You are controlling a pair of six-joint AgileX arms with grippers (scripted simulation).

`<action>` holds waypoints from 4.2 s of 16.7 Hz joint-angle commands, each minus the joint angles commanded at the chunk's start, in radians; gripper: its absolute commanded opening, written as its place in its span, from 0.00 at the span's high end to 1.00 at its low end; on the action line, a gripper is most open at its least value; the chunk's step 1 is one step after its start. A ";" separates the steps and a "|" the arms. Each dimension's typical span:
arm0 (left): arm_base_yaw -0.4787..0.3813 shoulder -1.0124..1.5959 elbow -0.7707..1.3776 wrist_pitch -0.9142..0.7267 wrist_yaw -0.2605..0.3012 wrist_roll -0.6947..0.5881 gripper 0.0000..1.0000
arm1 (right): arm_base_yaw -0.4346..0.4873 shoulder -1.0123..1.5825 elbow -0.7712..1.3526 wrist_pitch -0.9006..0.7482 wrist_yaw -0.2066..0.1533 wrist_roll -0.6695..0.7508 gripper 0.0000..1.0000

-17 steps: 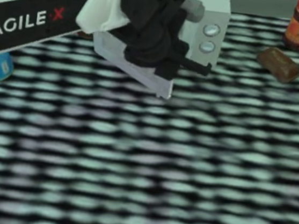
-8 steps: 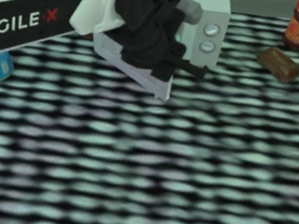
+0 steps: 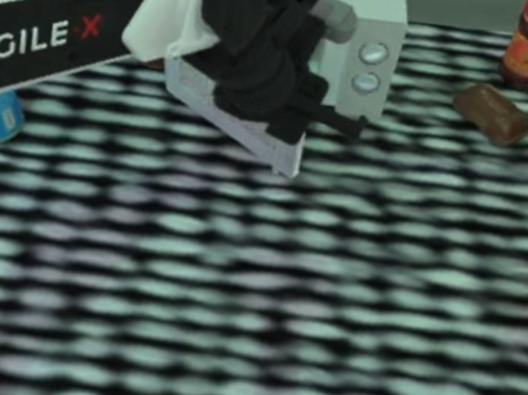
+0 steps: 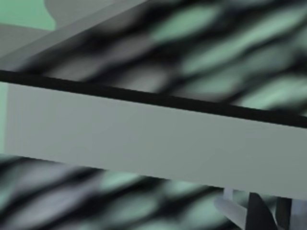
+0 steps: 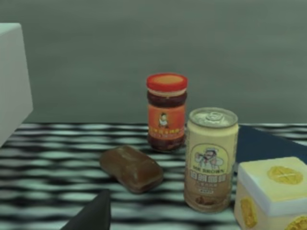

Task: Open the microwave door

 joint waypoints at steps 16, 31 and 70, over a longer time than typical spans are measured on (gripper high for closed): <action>0.020 -0.050 -0.060 0.021 0.047 0.075 1.00 | 0.000 0.000 0.000 0.000 0.000 0.000 0.00; 0.038 -0.079 -0.104 0.030 0.077 0.133 1.00 | 0.000 0.000 0.000 0.000 0.000 0.000 0.00; 0.083 -0.142 -0.181 0.038 0.155 0.267 1.00 | 0.000 0.000 0.000 0.000 0.000 0.000 0.00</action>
